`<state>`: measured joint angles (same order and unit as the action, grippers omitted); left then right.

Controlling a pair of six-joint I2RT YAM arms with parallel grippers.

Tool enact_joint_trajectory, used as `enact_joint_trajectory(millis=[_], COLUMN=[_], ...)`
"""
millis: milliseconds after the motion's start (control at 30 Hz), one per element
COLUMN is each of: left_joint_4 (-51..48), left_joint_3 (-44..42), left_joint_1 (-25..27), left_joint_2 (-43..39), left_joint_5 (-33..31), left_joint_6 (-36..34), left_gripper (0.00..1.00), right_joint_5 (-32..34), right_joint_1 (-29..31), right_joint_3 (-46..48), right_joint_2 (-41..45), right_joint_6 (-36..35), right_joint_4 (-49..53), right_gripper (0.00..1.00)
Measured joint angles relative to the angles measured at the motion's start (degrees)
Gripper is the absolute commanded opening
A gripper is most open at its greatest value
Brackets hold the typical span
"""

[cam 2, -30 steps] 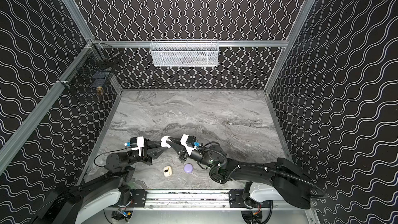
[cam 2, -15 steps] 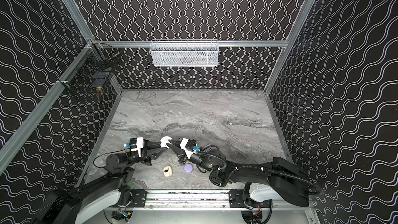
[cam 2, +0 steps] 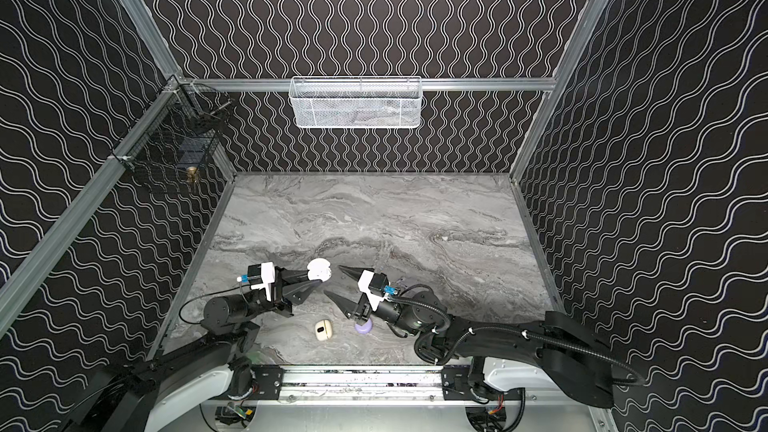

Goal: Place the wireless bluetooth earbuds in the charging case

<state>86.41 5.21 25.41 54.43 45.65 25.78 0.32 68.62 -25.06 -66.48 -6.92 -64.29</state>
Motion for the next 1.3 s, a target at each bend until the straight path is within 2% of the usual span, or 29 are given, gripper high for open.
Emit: enact_joint_trajectory(millis=[100,200,300,467,567,700,800,1033,1300], left_joint_4=[0.0,0.1,0.1,-1.3,-5.6,-14.5,-20.3,-24.9,-24.8], left_joint_3=[0.0,-0.3,-0.4,-1.5,-1.8,-1.8,-1.4,-1.4,-1.4], left_joint_1=[0.0,0.0,0.0,0.0,0.0,0.0,0.0,0.0,0.0], left_joint_2=[0.0,0.0,0.1,-2.0,-5.4,-11.7,-15.6,-16.1,-15.6], left_joint_5=[0.0,-0.5,-0.9,-3.2,-5.6,-9.2,-10.9,-12.3,-12.3], left_joint_6=[-0.3,-0.5,-0.6,-2.2,-4.9,-8.7,-11.2,-12.6,-12.6], left_gripper=[0.0,0.0,0.0,0.0,0.0,0.0,0.0,0.0,0.0], right_joint_5=[-0.2,0.8,4.0,10.9,16.7,25.2,28.3,31.9,32.0], right_joint_1=[0.3,1.0,2.3,6.6,9.0,9.4,9.6,9.6,9.6], right_joint_3=[0.6,0.4,-1.9,-7.9,-11.8,-18.6,-22.4,-27.6,-30.3], right_joint_2=[1.7,1.9,1.3,0.9,0.3,-1.8,-3.3,-6.4,-7.9], right_joint_6=[0.5,2.9,7.3,16.0,21.6,28.7,32.0,34.9,34.9], right_joint_4=[0.7,1.3,3.7,11.3,17.2,28.4,35.0,45.0,49.4], right_gripper=[0.59,0.54,0.47,0.46,0.45,0.44,0.44,0.44,0.44])
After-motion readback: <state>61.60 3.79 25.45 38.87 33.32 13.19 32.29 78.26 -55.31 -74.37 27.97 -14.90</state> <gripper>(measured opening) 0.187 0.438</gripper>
